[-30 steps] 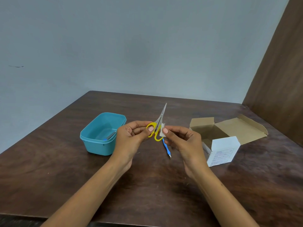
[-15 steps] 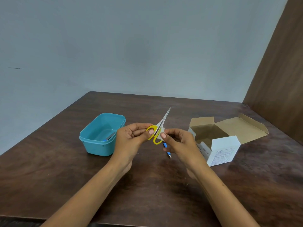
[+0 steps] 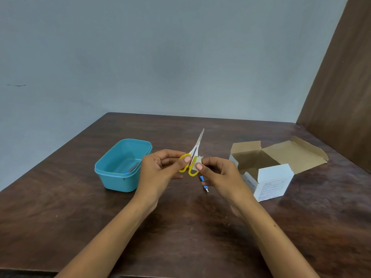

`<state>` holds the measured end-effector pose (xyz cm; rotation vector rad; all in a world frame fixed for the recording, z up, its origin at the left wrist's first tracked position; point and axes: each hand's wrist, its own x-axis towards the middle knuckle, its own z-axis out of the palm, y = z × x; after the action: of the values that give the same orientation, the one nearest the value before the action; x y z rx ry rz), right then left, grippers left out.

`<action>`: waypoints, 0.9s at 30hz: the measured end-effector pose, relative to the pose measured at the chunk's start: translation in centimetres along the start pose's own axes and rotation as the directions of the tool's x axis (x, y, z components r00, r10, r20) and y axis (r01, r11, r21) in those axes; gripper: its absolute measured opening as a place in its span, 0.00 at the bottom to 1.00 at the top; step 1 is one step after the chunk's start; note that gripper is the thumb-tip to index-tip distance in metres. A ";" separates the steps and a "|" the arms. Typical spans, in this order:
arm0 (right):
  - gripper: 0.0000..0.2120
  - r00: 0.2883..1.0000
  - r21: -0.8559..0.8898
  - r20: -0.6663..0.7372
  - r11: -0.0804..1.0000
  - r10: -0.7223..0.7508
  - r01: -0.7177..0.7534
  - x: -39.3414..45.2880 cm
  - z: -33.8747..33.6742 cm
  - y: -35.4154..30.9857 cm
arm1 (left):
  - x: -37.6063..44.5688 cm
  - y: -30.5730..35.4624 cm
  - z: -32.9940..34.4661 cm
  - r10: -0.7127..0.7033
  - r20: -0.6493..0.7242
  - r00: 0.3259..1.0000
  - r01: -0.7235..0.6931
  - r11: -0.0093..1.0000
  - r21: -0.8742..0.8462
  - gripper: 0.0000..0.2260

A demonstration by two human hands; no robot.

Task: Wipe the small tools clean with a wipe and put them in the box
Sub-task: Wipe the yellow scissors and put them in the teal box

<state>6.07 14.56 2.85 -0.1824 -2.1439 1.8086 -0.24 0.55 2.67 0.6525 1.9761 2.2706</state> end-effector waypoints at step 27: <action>0.05 0.994 0.088 -0.094 0.994 -0.051 0.059 0.1 -0.3 -0.1 | -0.1 0.4 -0.2 -0.034 -0.013 0.999 0.034 0.999 -0.013 0.06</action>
<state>6.04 14.87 3.00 -0.1792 -1.9810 1.8251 -0.14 0.32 2.98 0.5995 1.9608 2.2726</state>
